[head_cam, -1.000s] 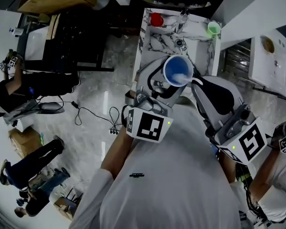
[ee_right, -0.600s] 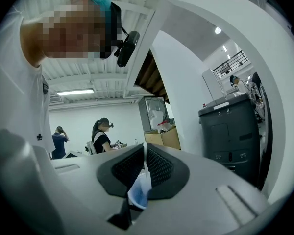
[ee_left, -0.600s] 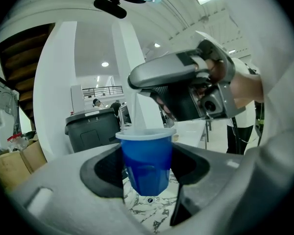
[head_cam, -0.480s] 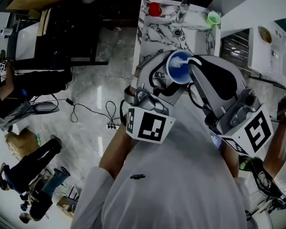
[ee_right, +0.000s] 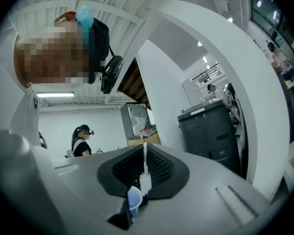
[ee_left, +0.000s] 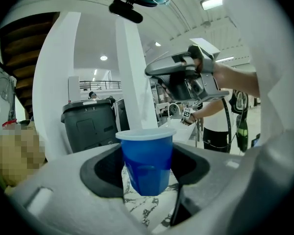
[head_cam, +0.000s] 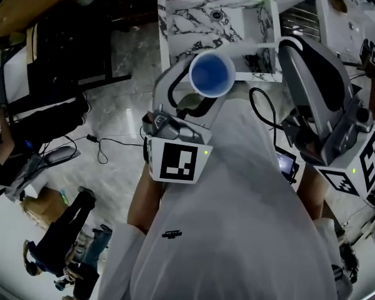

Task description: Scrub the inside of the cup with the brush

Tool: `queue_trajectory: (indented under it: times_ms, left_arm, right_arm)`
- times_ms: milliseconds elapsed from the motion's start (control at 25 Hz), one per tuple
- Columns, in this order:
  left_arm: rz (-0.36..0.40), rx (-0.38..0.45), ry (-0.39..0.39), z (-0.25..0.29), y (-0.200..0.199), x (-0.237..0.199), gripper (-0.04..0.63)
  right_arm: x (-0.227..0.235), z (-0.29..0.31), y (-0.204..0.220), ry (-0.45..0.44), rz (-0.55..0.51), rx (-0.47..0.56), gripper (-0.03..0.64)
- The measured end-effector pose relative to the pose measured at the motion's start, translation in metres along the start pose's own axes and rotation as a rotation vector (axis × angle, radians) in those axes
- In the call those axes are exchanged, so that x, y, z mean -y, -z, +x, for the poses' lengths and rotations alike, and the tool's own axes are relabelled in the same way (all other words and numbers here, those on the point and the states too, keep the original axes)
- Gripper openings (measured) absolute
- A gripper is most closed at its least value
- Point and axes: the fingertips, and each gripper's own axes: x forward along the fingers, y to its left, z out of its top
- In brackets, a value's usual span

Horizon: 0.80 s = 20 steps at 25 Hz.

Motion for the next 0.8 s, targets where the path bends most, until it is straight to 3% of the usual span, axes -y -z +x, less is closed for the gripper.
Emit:
queue_trajectory:
  times_ms: [240,440,600,800]
  left_arm:
    - [-0.045,-0.038,0.031,-0.002,0.020,-0.001,0.281]
    - [-0.095,-0.037,0.043,0.006,0.016,0.003,0.282]
    - [-0.106,-0.033,0.039,0.011,0.011,0.007,0.282]
    - [-0.105,-0.011,0.018,0.015,0.008,0.004,0.282]
  right_arm:
    - [0.039,-0.029,0.014,0.178,-0.012,0.021,0.023]
    - [0.070,-0.039,0.064,0.275,-0.020,-0.099,0.023]
    - [0.080,-0.041,0.100,0.298,0.061,-0.151,0.021]
    - [0.082,-0.040,0.101,0.282,0.074,-0.145,0.021]
